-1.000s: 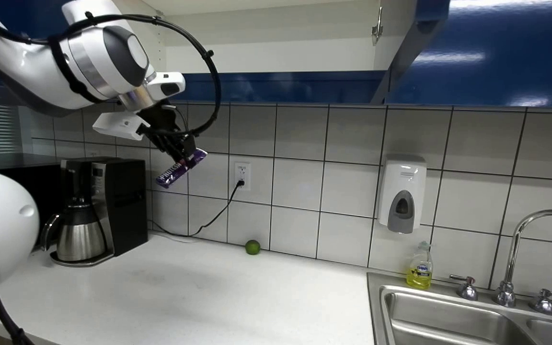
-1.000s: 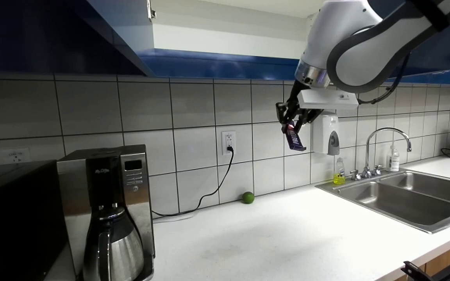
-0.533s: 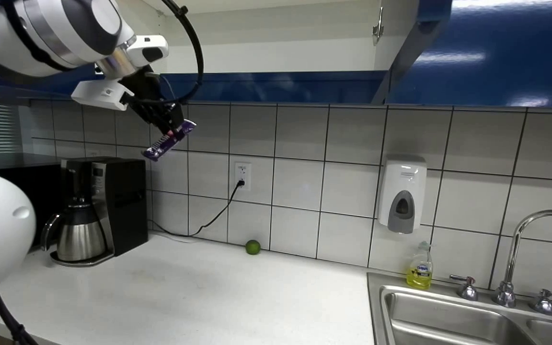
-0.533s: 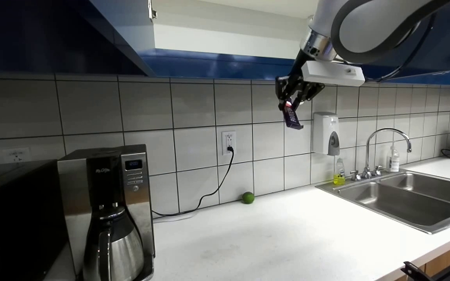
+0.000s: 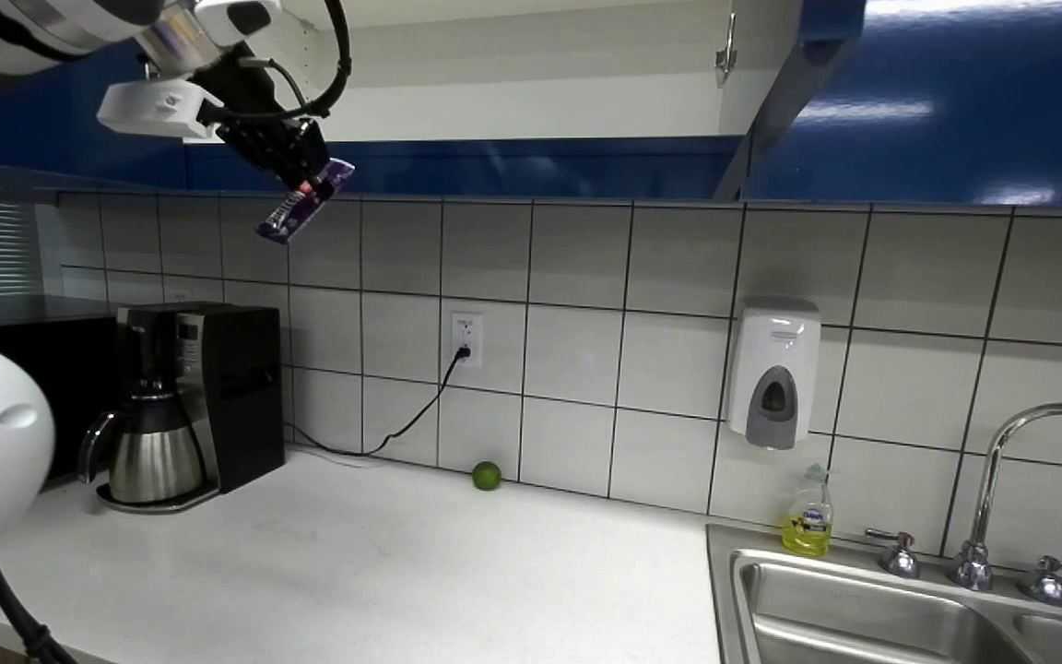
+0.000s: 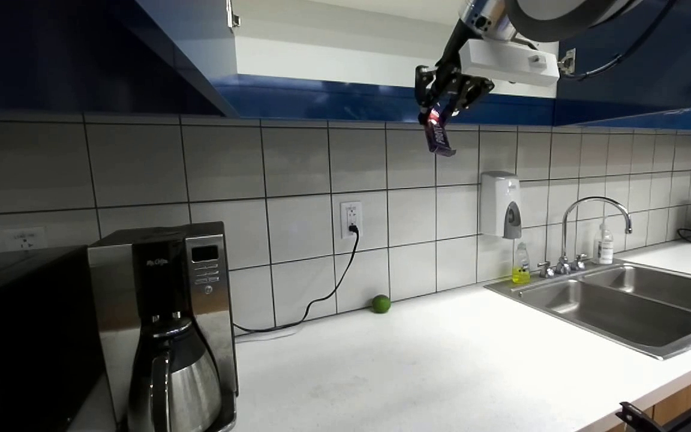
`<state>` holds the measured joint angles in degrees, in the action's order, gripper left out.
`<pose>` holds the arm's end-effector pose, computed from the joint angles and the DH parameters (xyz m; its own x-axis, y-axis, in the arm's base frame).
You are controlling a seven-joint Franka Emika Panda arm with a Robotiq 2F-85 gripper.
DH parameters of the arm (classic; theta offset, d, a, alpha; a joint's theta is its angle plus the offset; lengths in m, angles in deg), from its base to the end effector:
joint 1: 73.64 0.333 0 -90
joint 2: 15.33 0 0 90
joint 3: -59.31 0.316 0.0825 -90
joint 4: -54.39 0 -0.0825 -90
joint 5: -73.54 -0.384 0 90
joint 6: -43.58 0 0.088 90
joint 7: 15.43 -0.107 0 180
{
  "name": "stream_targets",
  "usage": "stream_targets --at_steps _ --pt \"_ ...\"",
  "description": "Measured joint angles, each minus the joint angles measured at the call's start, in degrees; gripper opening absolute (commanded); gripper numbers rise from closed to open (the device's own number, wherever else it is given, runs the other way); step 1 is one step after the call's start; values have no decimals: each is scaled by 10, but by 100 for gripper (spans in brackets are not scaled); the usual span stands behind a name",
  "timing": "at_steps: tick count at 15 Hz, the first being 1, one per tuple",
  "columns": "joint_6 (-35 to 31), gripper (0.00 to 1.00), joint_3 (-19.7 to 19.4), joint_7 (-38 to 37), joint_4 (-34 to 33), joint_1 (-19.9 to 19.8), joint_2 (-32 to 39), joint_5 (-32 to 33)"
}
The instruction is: Put the purple pack inside the cabinet
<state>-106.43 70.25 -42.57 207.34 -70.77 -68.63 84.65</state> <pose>0.3173 0.0986 0.5974 0.6085 -0.0822 0.7893 -0.1005 -0.9946 -0.0262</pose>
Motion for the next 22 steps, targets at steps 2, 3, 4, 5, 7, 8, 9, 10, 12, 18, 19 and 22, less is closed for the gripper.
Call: stream_targets --at_steps 2,3,4,5,7,8,9,10,12,18,19,22 --pt "2 16 9 4 -16 -11 -8 -2" --pt "2 16 12 4 -24 -16 -11 -3" --pt "4 16 15 5 -34 -22 -12 -3" --pt "6 16 17 6 -45 -28 -13 -3" --pt "18 16 17 16 -69 -39 -10 -6" --pt "26 16 17 19 -83 -44 -8 -8" --pt "36 16 17 22 -97 -49 -4 -9" --pt "47 16 17 25 -112 -53 2 -9" --pt "63 16 17 28 -142 -61 18 -9" --pt "99 16 18 30 -243 -76 98 -9" --pt "104 16 18 30 -261 -78 114 -9" --pt "121 16 18 30 -314 -83 164 -9"
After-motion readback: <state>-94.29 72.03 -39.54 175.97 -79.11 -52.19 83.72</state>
